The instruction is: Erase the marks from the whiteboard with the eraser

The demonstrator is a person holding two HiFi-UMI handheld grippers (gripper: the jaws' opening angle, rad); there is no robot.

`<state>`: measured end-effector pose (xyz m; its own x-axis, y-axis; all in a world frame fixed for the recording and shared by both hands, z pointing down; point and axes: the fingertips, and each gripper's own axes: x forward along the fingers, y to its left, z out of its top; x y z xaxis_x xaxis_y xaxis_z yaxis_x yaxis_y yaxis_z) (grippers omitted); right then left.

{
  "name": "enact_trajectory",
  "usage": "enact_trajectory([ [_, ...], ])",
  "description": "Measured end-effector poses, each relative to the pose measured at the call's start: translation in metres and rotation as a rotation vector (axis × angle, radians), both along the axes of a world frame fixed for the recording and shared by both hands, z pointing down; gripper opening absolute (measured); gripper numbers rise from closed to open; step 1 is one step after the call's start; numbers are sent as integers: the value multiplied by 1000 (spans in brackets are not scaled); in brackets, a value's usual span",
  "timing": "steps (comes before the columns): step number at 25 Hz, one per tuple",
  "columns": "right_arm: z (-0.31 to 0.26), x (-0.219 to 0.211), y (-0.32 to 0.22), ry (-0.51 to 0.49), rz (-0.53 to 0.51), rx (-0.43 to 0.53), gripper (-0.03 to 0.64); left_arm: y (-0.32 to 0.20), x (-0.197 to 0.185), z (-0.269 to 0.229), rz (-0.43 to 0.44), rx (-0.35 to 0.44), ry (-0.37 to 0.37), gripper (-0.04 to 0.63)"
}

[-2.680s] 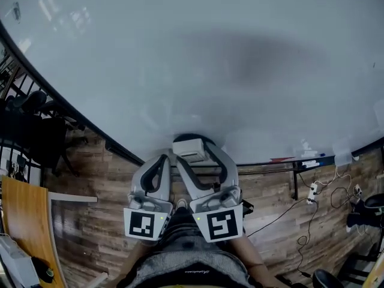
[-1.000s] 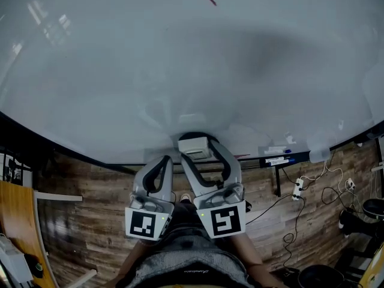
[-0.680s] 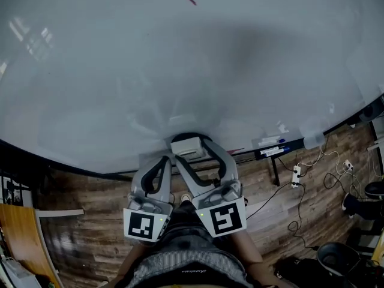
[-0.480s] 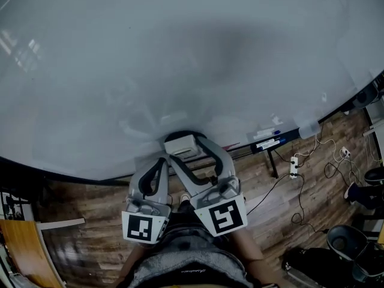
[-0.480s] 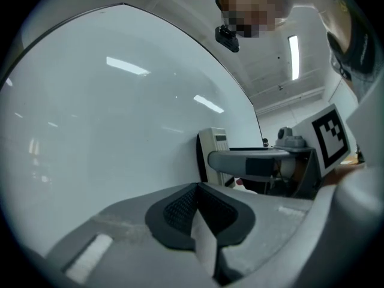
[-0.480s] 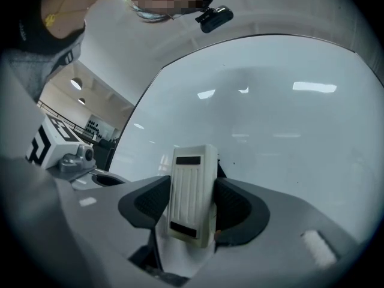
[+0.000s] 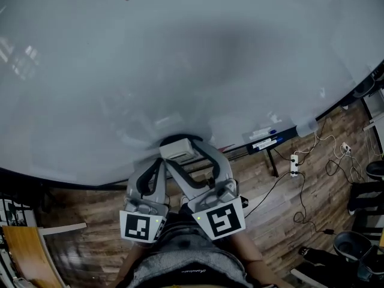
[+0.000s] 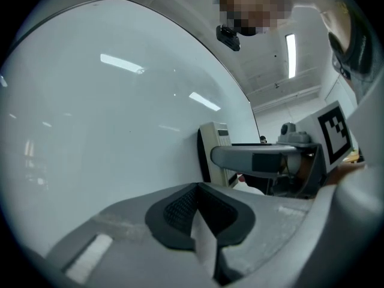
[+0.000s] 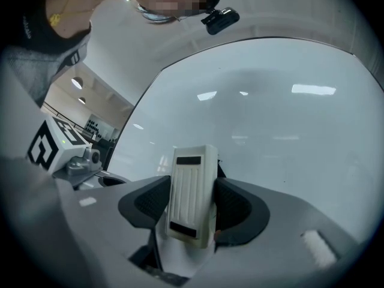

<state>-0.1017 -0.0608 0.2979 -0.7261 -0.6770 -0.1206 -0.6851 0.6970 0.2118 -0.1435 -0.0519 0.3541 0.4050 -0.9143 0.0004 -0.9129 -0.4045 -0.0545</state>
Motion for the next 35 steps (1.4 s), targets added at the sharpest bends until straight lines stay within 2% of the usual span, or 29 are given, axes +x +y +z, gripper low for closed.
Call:
enact_trajectory([
  [4, 0, 25, -8, 4, -13, -2, 244, -8, 16, -1, -47, 5, 9, 3],
  [8, 2, 65, -26, 15, -31, -16, 244, -25, 49, 0, -85, -4, 19, 3],
  [16, 2, 140, -52, 11, -32, -12, 244, -48, 126, -5, -75, 14, 8, 3],
  [24, 5, 206, -72, 23, -15, -12, 244, -61, 180, -2, -89, 5, 9, 3],
  [35, 10, 262, -96, 45, -54, -28, 244, -80, 236, 0, -145, -4, 23, 3],
])
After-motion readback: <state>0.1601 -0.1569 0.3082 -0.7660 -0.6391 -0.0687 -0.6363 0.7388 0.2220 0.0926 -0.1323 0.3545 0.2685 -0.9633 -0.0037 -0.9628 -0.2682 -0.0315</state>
